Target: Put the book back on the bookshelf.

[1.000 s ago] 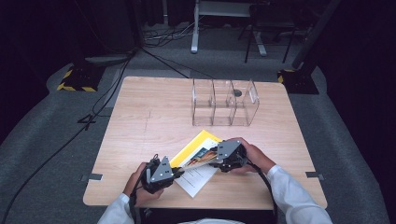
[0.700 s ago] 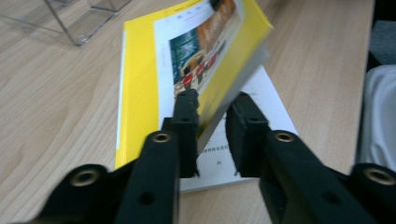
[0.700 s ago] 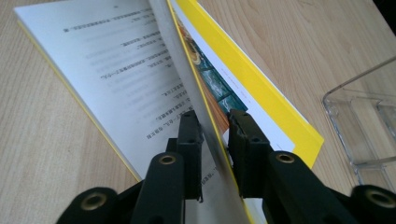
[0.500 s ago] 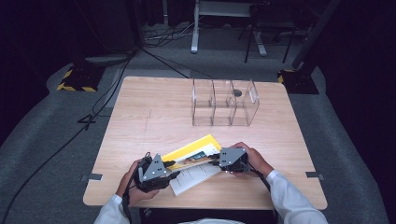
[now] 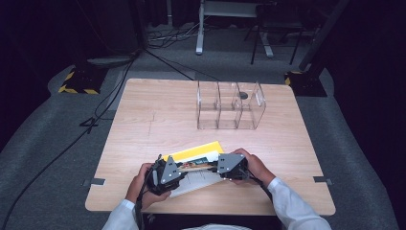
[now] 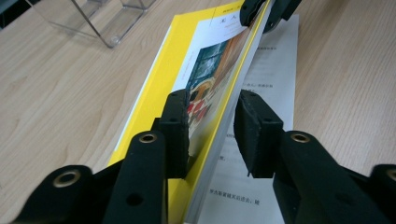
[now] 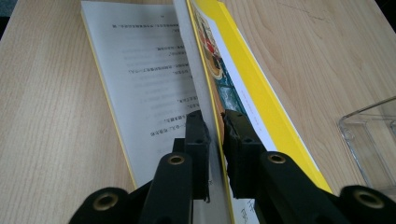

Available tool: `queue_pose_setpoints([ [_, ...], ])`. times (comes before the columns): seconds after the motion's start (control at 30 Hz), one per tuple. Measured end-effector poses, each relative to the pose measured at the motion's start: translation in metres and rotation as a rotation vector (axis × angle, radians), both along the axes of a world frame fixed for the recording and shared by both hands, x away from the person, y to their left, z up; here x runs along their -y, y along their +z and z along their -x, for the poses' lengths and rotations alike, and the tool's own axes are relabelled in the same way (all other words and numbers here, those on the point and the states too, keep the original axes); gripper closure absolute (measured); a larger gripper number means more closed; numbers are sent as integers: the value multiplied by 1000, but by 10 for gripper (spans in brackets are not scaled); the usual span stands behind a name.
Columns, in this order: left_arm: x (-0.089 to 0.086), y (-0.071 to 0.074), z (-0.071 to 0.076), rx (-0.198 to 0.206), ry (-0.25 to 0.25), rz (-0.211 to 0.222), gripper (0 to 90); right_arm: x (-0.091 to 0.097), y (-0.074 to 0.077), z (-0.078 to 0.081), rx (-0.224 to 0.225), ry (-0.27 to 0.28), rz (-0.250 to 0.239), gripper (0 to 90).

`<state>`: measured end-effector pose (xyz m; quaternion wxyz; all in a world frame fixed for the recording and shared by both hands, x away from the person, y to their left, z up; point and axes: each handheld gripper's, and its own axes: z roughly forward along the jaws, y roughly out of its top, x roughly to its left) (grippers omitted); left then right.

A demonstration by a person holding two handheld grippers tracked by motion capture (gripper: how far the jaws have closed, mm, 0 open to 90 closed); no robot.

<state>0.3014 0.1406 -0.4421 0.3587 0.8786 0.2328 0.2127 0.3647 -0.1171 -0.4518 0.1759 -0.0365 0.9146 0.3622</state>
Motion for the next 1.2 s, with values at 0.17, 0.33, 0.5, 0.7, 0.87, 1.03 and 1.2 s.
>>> queue_pose_setpoints([
  [0.17, -7, -5, -1, -22, -60, -10, 748, 6, -2, -9, -109, 10, -71, 709],
  [0.33, -16, -7, -1, -24, -63, -11, 753, 20, -15, -24, -120, 28, -80, 643],
  [0.5, -28, -9, -3, -44, -58, 30, 753, 33, -21, -34, -116, 11, -111, 658],
  [0.7, -34, -6, -6, -48, -20, 51, 714, 33, -19, -24, -6, 12, -134, 763],
  [0.87, -41, 0, -7, -51, 48, 77, 577, 26, -14, -15, 42, 25, -111, 805],
  [1.03, -30, 8, -2, -22, 51, 44, 443, 17, -10, -5, 77, 60, -61, 830],
  [1.2, -2, 15, 2, -19, 23, 14, 450, 11, -6, -1, 80, 70, -47, 836],
])
